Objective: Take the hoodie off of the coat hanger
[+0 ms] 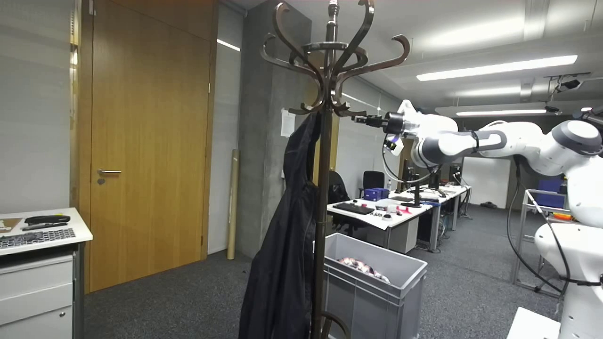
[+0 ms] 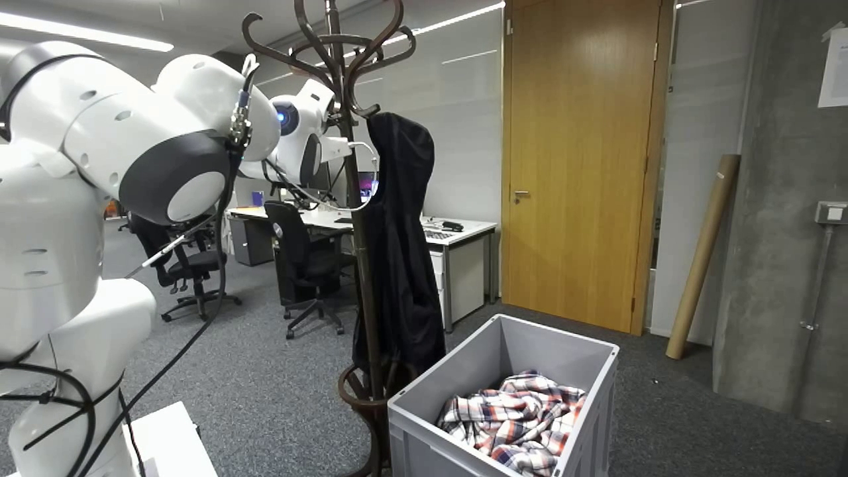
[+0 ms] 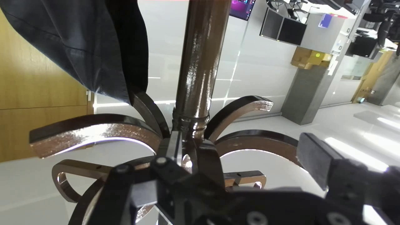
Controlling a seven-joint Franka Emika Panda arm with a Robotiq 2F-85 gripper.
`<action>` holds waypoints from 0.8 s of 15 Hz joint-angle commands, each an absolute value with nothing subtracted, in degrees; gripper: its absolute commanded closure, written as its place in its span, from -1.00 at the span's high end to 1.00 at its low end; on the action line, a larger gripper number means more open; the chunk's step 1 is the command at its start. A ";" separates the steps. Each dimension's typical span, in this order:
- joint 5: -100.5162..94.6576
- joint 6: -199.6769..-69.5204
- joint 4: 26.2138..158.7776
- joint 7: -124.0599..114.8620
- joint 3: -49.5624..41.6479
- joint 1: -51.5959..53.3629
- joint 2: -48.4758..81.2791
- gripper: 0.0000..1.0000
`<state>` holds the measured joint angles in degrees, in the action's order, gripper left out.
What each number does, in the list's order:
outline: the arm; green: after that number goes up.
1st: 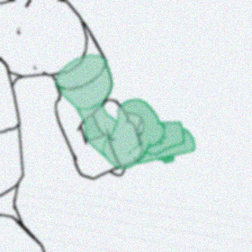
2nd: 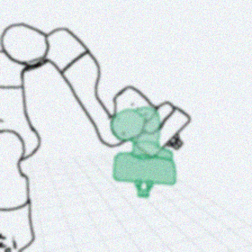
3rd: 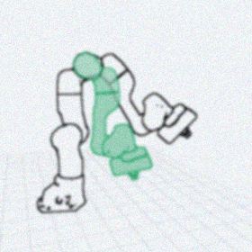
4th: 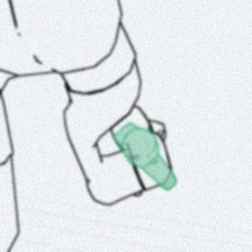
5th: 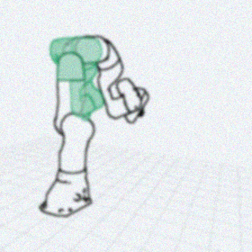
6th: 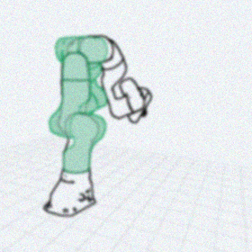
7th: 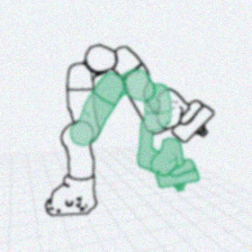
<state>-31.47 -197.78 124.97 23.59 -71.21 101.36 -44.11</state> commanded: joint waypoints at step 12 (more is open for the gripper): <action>-40.79 -197.71 125.35 25.05 -70.05 103.72 -51.19 1.00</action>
